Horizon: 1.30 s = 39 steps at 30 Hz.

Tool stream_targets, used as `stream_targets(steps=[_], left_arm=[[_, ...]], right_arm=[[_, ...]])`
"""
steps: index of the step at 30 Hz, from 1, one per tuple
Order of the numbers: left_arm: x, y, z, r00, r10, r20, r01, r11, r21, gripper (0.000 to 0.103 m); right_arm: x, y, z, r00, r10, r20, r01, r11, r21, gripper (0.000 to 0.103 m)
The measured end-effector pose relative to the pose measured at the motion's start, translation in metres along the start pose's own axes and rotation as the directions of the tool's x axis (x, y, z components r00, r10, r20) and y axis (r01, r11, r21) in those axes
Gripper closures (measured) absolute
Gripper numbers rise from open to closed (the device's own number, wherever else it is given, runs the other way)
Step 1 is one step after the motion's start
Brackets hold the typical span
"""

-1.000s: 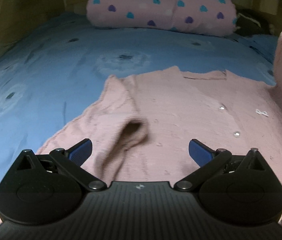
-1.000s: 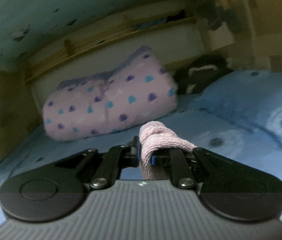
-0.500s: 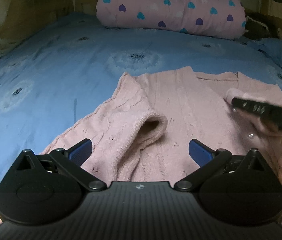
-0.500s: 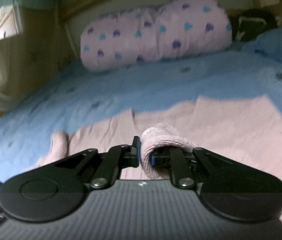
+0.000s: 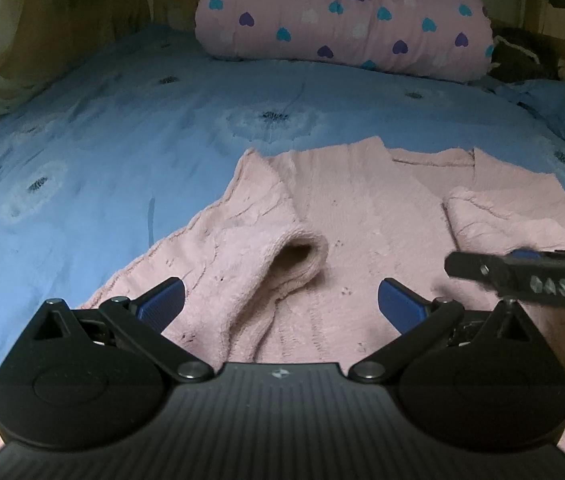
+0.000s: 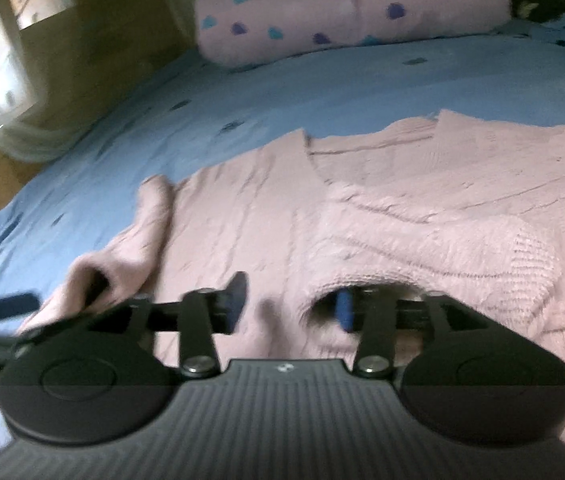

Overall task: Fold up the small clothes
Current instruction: 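Lift the sleeve with the right gripper and lay it across the cardigan body, then grasp the other sleeve cuff with the left gripper and lift it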

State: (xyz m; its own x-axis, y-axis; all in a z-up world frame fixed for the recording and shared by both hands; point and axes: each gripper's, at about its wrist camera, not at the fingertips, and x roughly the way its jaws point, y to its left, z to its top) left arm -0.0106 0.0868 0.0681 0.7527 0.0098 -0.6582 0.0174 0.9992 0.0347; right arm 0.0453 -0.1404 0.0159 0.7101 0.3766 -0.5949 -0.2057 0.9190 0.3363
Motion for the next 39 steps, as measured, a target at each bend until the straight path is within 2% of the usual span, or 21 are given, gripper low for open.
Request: stream_targets(steps=[7,10,12,15,19,23,28,32,36,39], left_arm=[[-0.017,-0.028,0.007,1.000,-0.006,0.023,0.005,0.998,0.061,0.000],[-0.021,-0.046,0.010,0.999,-0.035,0.016,0.034,0.996,0.079,0.000],[-0.022,-0.058,0.013,0.998,-0.070,0.008,0.069,0.995,0.065,0.000],[-0.023,-0.078,0.018,0.993,-0.121,0.004,0.120,0.991,0.059,0.000],[-0.021,-0.108,0.021,0.993,-0.107,0.040,0.103,0.991,0.090,0.000],[-0.011,-0.135,0.022,0.990,-0.137,0.039,0.133,0.987,0.091,0.000],[-0.003,-0.173,0.024,0.984,-0.169,0.060,0.157,0.974,0.165,0.000],[0.006,-0.200,0.027,0.980,-0.187,0.062,0.171,0.964,0.206,0.000],[0.019,-0.228,0.021,0.975,-0.216,0.042,0.200,0.950,0.239,0.000],[0.032,-0.246,0.014,0.980,-0.193,0.043,0.175,0.947,0.270,0.000]], right_arm=[[-0.047,-0.001,0.006,0.997,0.063,-0.036,-0.067,0.991,-0.115,0.047],[-0.066,-0.013,0.011,0.996,0.076,-0.039,-0.080,0.990,-0.120,0.047],[-0.078,-0.025,0.014,0.997,0.072,-0.003,-0.072,0.990,-0.122,0.047],[-0.087,-0.041,0.015,0.998,0.010,0.060,-0.002,0.991,-0.135,0.047],[-0.095,-0.070,0.016,0.991,-0.066,0.118,0.075,0.994,-0.075,0.047],[-0.091,-0.092,0.020,0.964,-0.239,0.121,0.246,0.968,-0.048,0.046],[-0.092,-0.122,0.028,0.960,-0.267,0.085,0.259,0.962,0.086,0.047],[-0.096,-0.140,0.029,0.950,-0.302,0.073,0.284,0.940,0.190,0.047],[-0.097,-0.148,0.025,0.943,-0.330,0.052,0.311,0.924,0.223,0.046],[-0.097,-0.148,0.022,0.934,-0.354,0.038,0.339,0.916,0.215,0.046]])
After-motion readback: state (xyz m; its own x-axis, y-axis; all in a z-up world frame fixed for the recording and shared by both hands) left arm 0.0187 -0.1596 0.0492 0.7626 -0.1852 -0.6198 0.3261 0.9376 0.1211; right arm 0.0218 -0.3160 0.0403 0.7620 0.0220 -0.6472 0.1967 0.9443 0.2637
